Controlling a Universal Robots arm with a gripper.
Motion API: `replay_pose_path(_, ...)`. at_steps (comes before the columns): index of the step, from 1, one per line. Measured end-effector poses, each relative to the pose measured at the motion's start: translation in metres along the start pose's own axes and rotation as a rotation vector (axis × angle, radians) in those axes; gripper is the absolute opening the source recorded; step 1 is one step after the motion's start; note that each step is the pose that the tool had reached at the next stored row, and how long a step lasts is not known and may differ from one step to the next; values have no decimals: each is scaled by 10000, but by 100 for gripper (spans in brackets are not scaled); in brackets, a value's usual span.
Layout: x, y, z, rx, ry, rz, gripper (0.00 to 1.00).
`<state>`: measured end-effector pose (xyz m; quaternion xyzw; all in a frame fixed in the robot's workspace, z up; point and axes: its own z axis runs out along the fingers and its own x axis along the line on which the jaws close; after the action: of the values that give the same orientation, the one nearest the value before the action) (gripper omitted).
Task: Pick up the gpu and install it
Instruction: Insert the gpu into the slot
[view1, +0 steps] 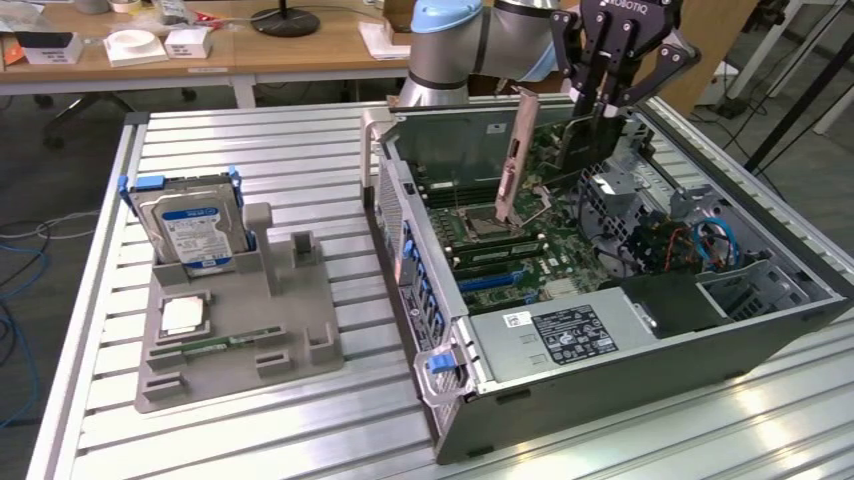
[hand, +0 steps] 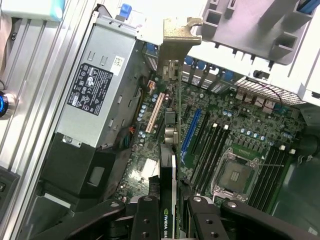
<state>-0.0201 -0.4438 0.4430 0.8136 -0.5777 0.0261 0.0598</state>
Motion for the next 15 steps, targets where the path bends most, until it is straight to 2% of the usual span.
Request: replay_pose_path(15,0,0,0,-29,82,2,26)
